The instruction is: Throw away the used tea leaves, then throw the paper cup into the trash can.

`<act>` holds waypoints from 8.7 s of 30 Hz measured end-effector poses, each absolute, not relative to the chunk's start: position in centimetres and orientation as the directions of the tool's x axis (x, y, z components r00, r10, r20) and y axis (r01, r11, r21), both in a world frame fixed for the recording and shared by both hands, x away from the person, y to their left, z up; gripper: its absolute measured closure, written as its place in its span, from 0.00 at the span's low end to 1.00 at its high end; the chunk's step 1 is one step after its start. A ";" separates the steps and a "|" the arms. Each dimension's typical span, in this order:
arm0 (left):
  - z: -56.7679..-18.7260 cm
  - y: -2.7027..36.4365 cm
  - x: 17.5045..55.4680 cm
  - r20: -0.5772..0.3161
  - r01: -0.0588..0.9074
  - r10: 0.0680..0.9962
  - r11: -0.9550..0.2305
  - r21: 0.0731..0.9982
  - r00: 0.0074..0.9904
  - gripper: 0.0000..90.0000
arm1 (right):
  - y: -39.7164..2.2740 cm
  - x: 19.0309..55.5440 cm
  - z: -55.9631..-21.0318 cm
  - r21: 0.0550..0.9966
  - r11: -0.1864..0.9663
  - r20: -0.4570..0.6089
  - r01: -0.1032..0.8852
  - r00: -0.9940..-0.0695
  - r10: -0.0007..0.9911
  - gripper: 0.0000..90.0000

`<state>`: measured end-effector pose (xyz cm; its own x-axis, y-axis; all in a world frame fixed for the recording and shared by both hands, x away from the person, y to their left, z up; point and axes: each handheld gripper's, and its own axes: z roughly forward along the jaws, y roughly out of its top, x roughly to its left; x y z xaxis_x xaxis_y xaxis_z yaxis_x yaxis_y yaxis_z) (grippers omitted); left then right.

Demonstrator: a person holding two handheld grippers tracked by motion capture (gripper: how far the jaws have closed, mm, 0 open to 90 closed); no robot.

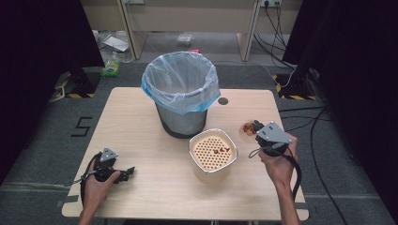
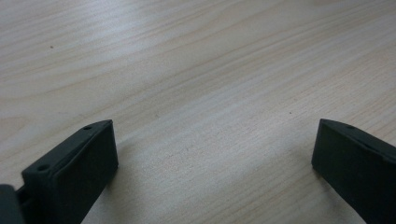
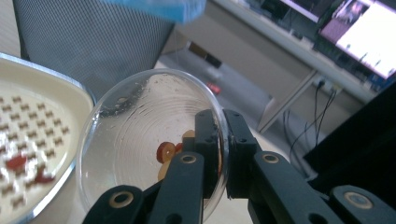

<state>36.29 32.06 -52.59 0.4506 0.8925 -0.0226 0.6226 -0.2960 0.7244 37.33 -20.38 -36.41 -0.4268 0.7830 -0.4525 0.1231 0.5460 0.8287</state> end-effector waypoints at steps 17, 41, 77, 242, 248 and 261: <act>-52.6 32.1 36.3 -0.022 0.623 0.892 -0.297 0.724 0.451 0.00 | -14.5 36.9 -35.2 0.742 0.640 -0.659 -0.199 -0.393 0.642 0.96; -52.6 32.1 36.3 -0.022 0.623 0.892 -0.297 0.724 0.451 0.00 | -10.5 33.9 -38.2 0.314 0.859 -0.949 -0.405 -0.141 0.281 0.97; -52.6 32.1 36.3 -0.022 0.622 0.892 -0.296 0.725 0.451 0.00 | -10.0 34.2 -41.3 0.081 0.905 -0.994 -0.418 0.034 0.104 0.98; -52.6 32.0 36.2 -0.021 0.620 0.890 -0.299 0.725 0.455 0.00 | -3.4 51.5 -24.8 0.925 0.374 -0.280 0.063 -0.554 0.784 0.67; -52.6 32.0 36.1 -0.019 0.619 0.891 -0.299 0.726 0.453 0.00 | -6.1 51.0 -24.8 0.935 0.334 -0.227 0.118 -0.523 0.821 0.55; -52.6 32.0 36.0 -0.020 0.620 0.892 -0.298 0.726 0.452 0.00 | -15.2 47.8 -26.8 0.932 0.287 -0.155 0.220 -0.473 0.867 0.43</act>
